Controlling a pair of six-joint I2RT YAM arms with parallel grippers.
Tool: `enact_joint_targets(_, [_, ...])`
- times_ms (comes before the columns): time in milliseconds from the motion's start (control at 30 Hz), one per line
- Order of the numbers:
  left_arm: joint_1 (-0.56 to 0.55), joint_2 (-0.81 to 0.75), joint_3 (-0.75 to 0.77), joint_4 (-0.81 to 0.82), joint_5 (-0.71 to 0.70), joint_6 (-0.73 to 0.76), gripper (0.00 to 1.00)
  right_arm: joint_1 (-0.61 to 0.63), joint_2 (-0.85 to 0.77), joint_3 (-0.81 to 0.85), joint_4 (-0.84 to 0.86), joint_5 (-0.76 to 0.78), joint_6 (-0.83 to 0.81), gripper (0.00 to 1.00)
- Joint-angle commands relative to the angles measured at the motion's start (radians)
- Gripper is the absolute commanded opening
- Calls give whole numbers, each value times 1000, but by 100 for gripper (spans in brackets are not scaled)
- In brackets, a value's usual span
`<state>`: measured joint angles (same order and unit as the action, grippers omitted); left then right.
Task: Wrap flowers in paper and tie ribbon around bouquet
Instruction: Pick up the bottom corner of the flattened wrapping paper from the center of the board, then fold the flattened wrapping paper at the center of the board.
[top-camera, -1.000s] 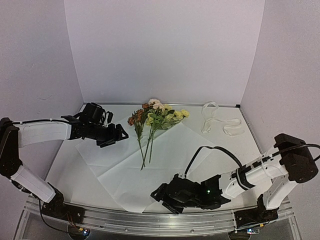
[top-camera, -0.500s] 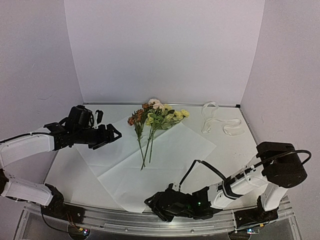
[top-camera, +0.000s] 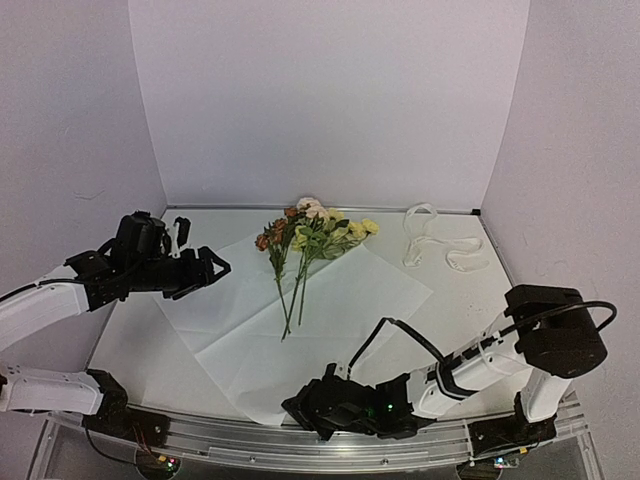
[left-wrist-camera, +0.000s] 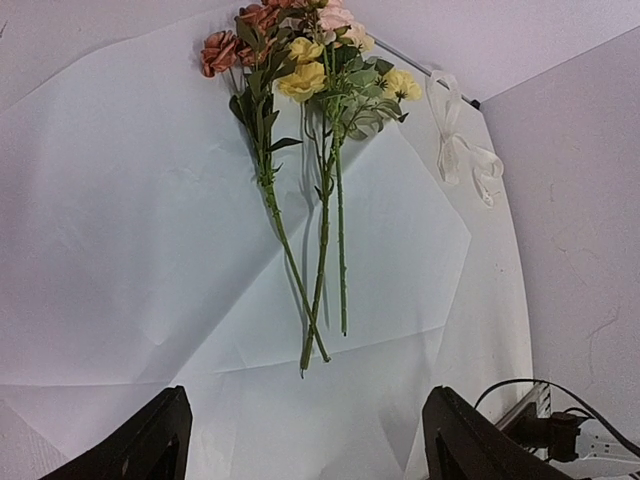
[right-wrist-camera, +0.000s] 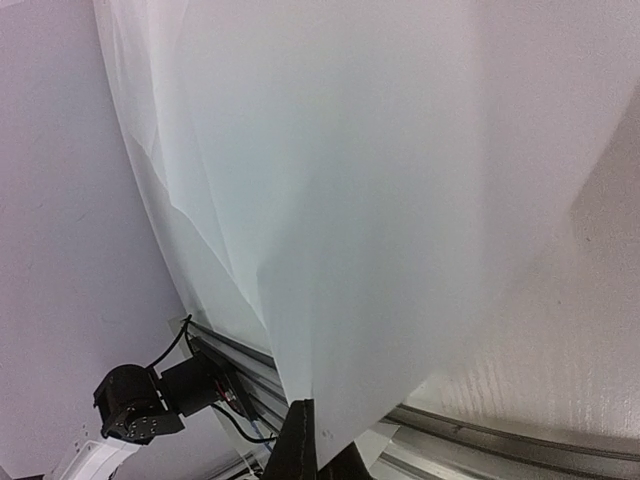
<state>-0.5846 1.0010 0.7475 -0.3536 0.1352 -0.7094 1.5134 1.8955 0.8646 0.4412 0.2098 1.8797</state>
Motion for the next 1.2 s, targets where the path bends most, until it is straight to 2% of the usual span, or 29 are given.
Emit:
enact_joint_targets(0, [-4, -24, 34, -15, -5, 2, 83, -26, -89, 15, 7, 58, -80, 0])
enact_joint_targets(267, [-5, -13, 108, -41, -12, 25, 83, -125, -131, 48, -8, 30, -150, 0])
enact_joint_targets(533, [-4, 34, 190, -79, -46, 61, 83, -317, -103, 113, -19, -73, -252, 0])
enact_joint_targets(800, [-4, 114, 219, -42, -28, 75, 83, -530, 62, 334, -37, -309, -364, 0])
enact_joint_targets(1167, [-5, 257, 195, 50, 93, 71, 82, -693, 207, 472, -73, -416, -365, 0])
